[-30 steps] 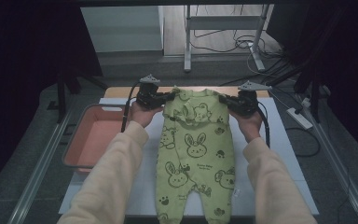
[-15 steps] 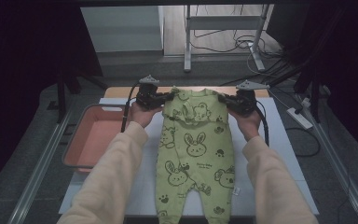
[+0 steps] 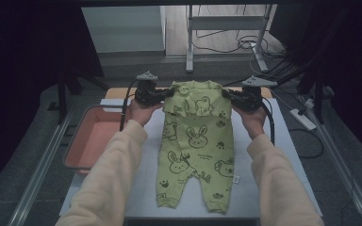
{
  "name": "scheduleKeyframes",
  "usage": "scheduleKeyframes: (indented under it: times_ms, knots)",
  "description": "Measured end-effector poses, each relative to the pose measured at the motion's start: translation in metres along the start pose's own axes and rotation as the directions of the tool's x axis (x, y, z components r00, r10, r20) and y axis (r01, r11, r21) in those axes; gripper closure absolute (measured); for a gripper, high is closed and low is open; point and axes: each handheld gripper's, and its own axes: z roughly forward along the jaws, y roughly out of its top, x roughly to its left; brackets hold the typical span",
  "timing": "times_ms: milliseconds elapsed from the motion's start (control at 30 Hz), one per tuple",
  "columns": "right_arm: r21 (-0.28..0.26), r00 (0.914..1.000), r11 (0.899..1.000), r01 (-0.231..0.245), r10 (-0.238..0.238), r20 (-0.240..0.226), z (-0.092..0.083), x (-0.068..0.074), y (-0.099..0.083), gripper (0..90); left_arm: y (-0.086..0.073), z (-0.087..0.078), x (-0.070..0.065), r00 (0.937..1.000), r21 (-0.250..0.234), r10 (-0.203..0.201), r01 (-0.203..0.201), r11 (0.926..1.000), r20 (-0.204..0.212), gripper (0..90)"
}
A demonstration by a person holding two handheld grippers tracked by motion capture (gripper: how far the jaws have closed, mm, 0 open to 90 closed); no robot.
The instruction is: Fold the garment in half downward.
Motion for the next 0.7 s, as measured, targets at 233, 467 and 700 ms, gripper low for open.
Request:
scheduleKeyframes:
  times_ms: [233, 467, 700]
  knots:
    - [0.021, 1.0, 1.0, 0.007, -0.007, 0.001, 0.005, 0.004, -0.009, 82.9, -0.011, 0.005, 0.002, 1.0, 0.021, -0.003, 0.003, 0.9998, -0.009, 86.0]
    - [0.032, 1.0, 1.0, 0.0, 0.0, -0.004, 0.009, 0.003, -0.016, 82.9, -0.021, 0.011, 0.005, 0.9999, 0.024, 0.0, 0.0, 0.9997, -0.011, 85.9]
    - [0.043, 1.0, 0.999, -0.004, 0.004, -0.006, 0.01, 0.002, -0.024, 82.9, -0.029, 0.016, 0.005, 0.9999, 0.023, 0.005, -0.005, 0.9997, -0.01, 85.8]
